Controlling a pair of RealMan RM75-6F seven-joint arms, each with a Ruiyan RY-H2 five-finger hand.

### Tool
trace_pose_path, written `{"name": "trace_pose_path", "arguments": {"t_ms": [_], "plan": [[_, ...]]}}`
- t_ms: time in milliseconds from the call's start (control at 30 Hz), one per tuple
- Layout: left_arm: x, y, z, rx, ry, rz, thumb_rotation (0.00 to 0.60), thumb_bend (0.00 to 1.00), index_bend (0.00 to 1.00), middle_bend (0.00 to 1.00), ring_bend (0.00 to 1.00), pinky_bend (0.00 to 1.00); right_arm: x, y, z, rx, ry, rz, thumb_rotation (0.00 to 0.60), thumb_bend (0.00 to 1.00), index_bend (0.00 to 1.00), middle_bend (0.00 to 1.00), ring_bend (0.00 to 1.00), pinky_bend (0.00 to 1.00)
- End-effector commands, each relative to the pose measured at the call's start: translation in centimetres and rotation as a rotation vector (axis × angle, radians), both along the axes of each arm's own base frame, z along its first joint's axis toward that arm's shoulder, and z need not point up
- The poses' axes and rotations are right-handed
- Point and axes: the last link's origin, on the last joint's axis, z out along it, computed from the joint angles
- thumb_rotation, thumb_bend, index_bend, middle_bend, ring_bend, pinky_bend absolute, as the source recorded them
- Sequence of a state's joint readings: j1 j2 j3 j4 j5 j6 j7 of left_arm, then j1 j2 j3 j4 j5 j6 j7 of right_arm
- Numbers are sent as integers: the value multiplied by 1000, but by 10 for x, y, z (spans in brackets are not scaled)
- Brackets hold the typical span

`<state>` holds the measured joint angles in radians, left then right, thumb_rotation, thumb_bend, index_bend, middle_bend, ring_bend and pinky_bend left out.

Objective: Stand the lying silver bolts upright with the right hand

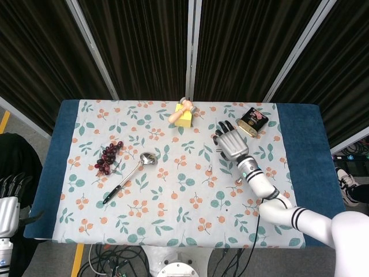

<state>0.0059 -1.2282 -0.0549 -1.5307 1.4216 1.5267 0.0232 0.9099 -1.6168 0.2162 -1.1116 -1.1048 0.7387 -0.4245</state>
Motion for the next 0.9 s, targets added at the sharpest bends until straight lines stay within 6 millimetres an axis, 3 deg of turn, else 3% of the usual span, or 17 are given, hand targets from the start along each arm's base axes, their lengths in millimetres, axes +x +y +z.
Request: {"name": "trace_pose_path", "arguments": {"t_ms": [33, 333, 900], "plan": [[-1, -1, 0, -1, -2, 5, 600, 0, 154, 67, 0, 0, 3, -8, -19, 14, 50, -13, 600, 189, 434, 239, 0, 0], [-3, 0, -1, -5, -4, 11, 600, 0, 154, 67, 0, 0, -3, -11, -38, 0, 100, -27, 600, 176, 434, 222, 0, 0], [-6, -3, -2, -2, -10, 17, 600, 0, 153, 67, 0, 0, -9, -14, -47, -16, 131, -37, 600, 253, 498, 244, 0, 0]]}}
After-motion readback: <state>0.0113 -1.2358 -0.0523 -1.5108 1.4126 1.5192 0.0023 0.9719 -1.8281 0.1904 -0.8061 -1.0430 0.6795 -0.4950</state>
